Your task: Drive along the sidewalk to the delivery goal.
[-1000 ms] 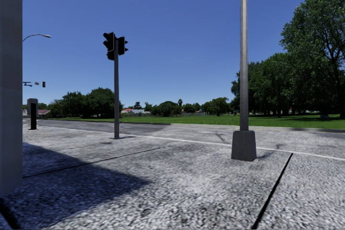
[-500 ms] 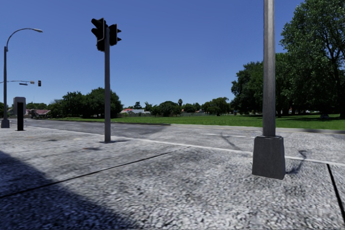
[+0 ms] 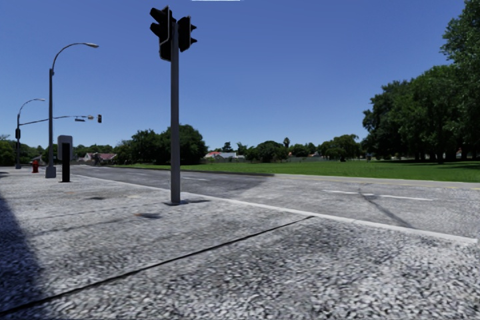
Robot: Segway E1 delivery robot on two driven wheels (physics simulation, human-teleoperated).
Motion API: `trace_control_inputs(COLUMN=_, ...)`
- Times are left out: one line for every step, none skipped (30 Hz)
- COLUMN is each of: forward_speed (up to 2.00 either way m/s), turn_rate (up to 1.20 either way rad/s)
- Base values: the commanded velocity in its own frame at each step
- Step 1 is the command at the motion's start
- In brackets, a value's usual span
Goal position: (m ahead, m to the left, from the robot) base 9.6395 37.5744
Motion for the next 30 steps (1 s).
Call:
trace_control_inputs(forward_speed=1.74, turn_rate=0.53)
trace_control_inputs(forward_speed=1.74, turn_rate=0.53)
trace_control_inputs(forward_speed=1.74, turn_rate=0.53)
trace_control_inputs(forward_speed=1.74, turn_rate=0.53)
trace_control_inputs(forward_speed=1.74, turn_rate=0.53)
trace_control_inputs(forward_speed=1.74, turn_rate=0.53)
trace_control_inputs(forward_speed=1.74, turn_rate=0.52)
trace_control_inputs(forward_speed=1.74, turn_rate=0.52)
trace_control_inputs(forward_speed=1.74, turn_rate=0.52)
trace_control_inputs(forward_speed=1.74, turn_rate=0.53)
trace_control_inputs(forward_speed=1.74, turn_rate=0.58)
trace_control_inputs(forward_speed=1.74, turn_rate=0.76)
trace_control_inputs(forward_speed=1.74, turn_rate=0.90)
trace_control_inputs(forward_speed=1.74, turn_rate=0.94)
trace_control_inputs(forward_speed=1.74, turn_rate=0.94)
trace_control_inputs(forward_speed=1.74, turn_rate=0.94)
trace_control_inputs(forward_speed=1.74, turn_rate=0.95)
trace_control_inputs(forward_speed=1.74, turn_rate=0.95)
trace_control_inputs(forward_speed=1.74, turn_rate=0.95)
trace_control_inputs(forward_speed=1.74, turn_rate=0.95)
trace_control_inputs(forward_speed=1.74, turn_rate=0.95)
trace_control_inputs(forward_speed=1.74, turn_rate=0.95)
trace_control_inputs(forward_speed=1.74, turn_rate=0.95)
trace_control_inputs(forward_speed=1.74, turn_rate=0.95)
trace_control_inputs(forward_speed=1.74, turn_rate=0.95)
trace_control_inputs(forward_speed=1.74, turn_rate=0.95)
trace_control_inputs(forward_speed=1.74, turn_rate=0.95)
trace_control_inputs(forward_speed=1.74, turn_rate=0.95)
trace_control_inputs(forward_speed=1.74, turn_rate=0.95)
trace_control_inputs(forward_speed=1.74, turn_rate=0.87)
